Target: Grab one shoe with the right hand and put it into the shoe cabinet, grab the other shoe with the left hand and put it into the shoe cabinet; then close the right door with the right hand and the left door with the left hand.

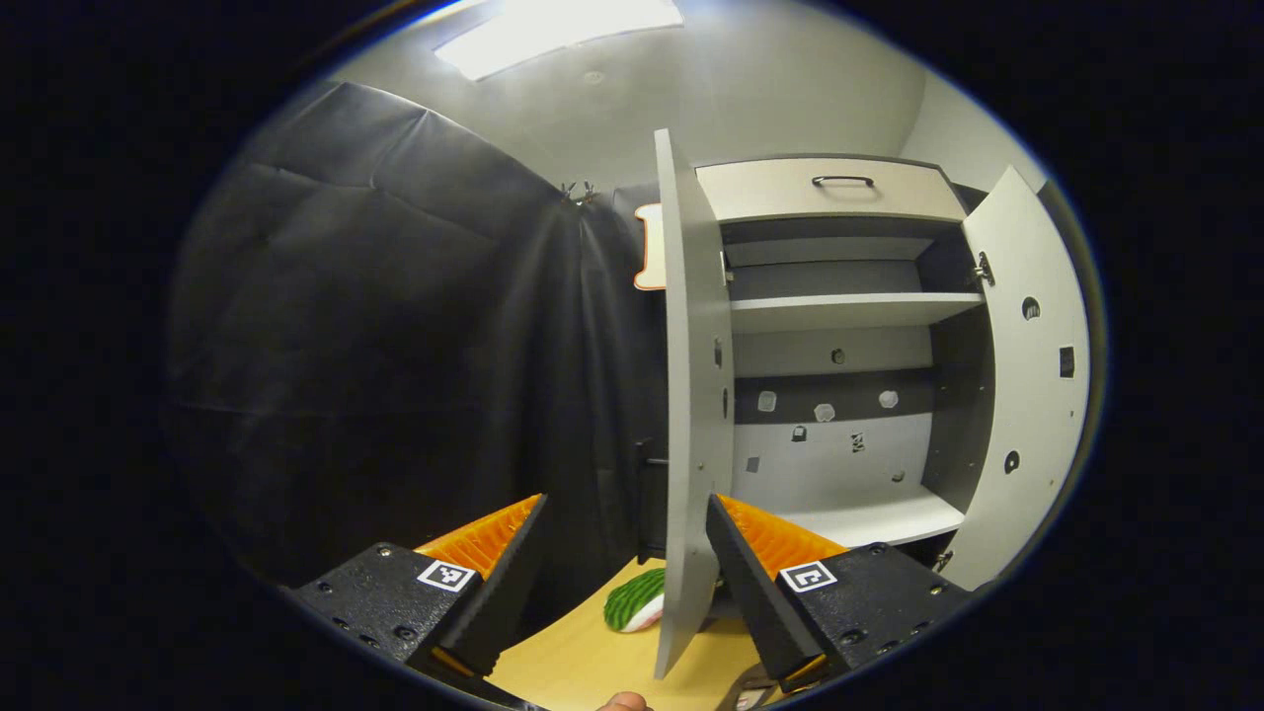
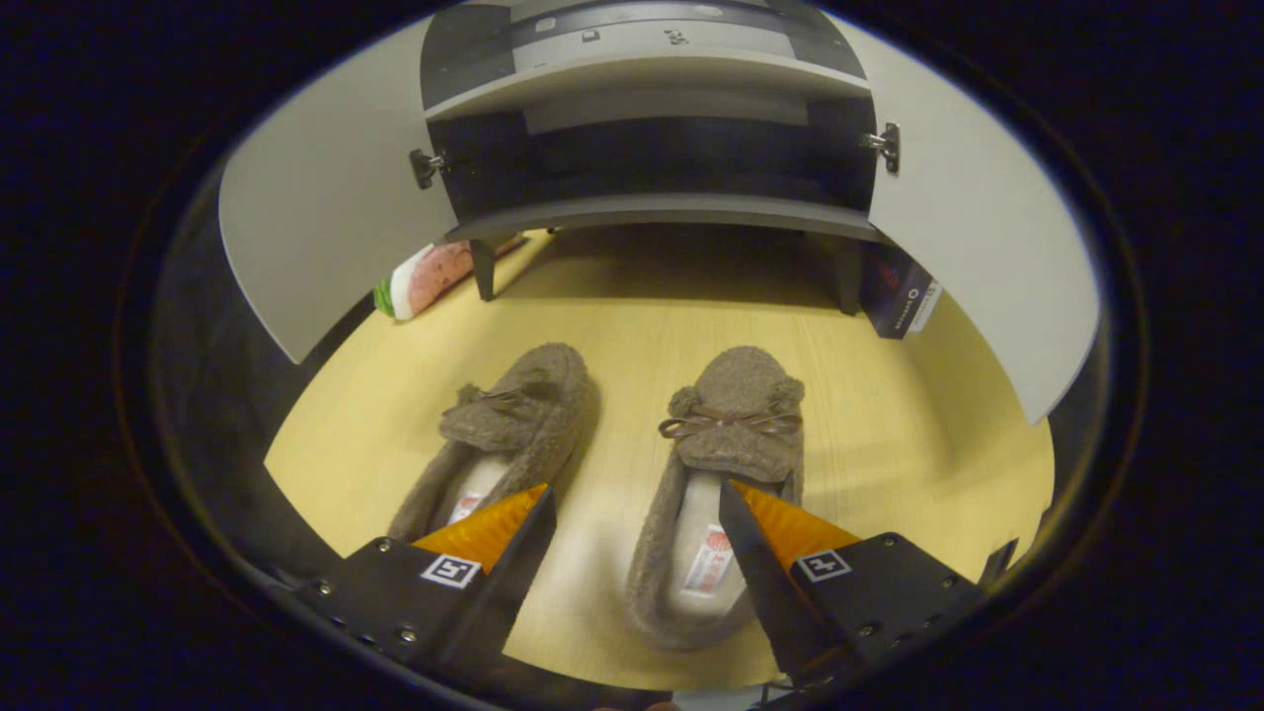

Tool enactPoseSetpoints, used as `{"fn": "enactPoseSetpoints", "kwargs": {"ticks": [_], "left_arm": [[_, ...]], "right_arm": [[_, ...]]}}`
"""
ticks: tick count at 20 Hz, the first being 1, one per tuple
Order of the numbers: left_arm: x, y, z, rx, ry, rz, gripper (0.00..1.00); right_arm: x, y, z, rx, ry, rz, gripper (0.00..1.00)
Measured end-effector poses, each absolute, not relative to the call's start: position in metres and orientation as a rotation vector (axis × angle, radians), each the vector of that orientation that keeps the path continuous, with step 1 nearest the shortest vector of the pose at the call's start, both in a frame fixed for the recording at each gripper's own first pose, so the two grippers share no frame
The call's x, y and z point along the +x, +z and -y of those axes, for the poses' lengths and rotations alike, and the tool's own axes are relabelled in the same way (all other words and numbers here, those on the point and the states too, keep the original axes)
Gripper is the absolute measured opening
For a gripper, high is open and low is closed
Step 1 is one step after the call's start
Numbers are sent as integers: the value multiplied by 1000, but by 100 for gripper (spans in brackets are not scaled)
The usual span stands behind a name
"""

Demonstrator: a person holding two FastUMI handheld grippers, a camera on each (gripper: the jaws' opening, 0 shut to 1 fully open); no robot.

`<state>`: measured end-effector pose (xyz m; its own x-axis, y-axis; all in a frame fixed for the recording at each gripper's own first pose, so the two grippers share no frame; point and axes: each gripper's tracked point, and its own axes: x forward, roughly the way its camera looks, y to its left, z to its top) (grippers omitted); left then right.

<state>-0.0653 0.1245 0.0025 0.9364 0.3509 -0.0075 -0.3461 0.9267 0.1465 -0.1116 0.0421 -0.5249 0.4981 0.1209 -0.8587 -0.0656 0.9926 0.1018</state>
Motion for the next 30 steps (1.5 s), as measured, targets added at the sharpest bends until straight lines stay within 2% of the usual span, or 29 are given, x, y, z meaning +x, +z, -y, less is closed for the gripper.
{"fn": "enactPoseSetpoints", "kwargs": {"ticks": [1,2,4,6,8,10,11,13,15,20,30], "left_arm": [[-68,2,-129,150,372,-37,92],[-70,2,-132,152,382,-40,96],[-76,3,-138,159,405,-42,96],[-82,4,-146,180,435,-44,96],[-86,4,-152,198,458,-51,96],[-87,5,-153,196,465,-51,93],[-89,3,-153,193,465,-52,96],[-90,3,-152,189,460,-53,96],[-90,3,-150,189,451,-50,93],[-80,-4,-140,153,405,-52,95],[-67,-16,-129,95,348,-56,94]], "right_arm": [[-105,-532,-42,43,112,-1040,100],[-100,-539,-43,29,111,-1043,100],[-94,-553,-41,-23,102,-1048,100],[-88,-569,-31,-99,72,-1058,93],[-82,-571,-14,-201,36,-1034,72],[-82,-568,-17,-218,29,-1039,22],[-81,-569,-19,-225,29,-1045,22],[-79,-562,-19,-216,30,-1040,4],[-74,-549,-14,-193,15,-1011,4],[-54,-494,-13,-154,25,-903,4],[18,-325,-7,-93,37,-565,4]]}}
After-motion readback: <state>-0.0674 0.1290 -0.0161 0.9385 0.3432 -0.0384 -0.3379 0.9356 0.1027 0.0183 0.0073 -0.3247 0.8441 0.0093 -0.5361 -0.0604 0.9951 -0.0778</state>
